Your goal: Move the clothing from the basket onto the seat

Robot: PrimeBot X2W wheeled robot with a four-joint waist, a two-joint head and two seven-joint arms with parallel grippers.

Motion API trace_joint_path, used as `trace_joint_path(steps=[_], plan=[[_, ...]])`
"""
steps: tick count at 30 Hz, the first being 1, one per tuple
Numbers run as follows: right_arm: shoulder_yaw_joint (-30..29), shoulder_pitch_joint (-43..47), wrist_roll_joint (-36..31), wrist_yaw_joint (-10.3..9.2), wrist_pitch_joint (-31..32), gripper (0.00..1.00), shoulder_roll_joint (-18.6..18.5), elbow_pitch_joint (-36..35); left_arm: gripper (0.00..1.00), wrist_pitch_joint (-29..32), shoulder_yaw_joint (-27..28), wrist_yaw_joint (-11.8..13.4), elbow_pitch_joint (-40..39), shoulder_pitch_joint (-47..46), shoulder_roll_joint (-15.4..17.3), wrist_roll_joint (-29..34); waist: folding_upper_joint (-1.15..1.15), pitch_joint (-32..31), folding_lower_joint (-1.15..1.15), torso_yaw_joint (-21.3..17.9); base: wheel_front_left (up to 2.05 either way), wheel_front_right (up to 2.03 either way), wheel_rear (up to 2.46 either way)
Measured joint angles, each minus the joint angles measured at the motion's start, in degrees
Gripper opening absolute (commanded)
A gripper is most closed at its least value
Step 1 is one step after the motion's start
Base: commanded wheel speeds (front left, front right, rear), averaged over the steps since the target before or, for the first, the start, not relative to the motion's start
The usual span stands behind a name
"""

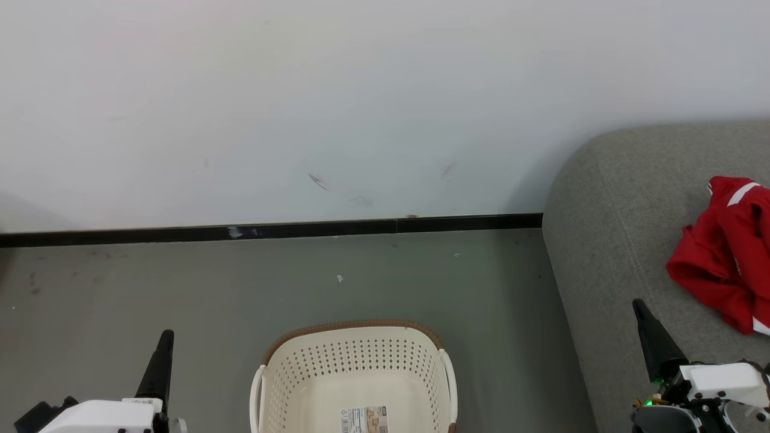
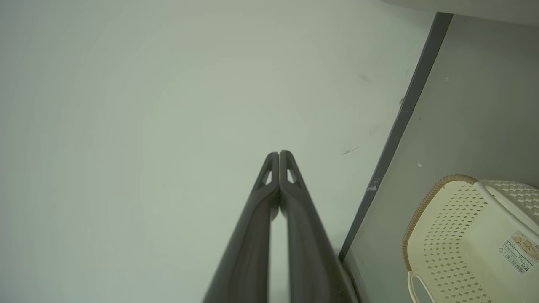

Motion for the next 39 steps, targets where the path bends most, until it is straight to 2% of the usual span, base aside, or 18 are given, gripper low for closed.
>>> trace_joint_path(steps=[9,39], plan=[[-0.3,-0.8,6.1,0.00,0.8,0.00,-0.3,0.5,0.00,1.4,1.1,-1.4,0.6,-0.8,-0.4,-4.6,0.00,0.2,0.00,0.1,0.00,0.00,0.00],[-0.3,-0.9,6.2,0.00,0.8,0.00,-0.5,0.7,0.00,1.4,1.2,-1.7,1.0,-1.0,-0.4,-4.6,0.00,0.2,-0.01,0.1,0.00,0.00,0.00]])
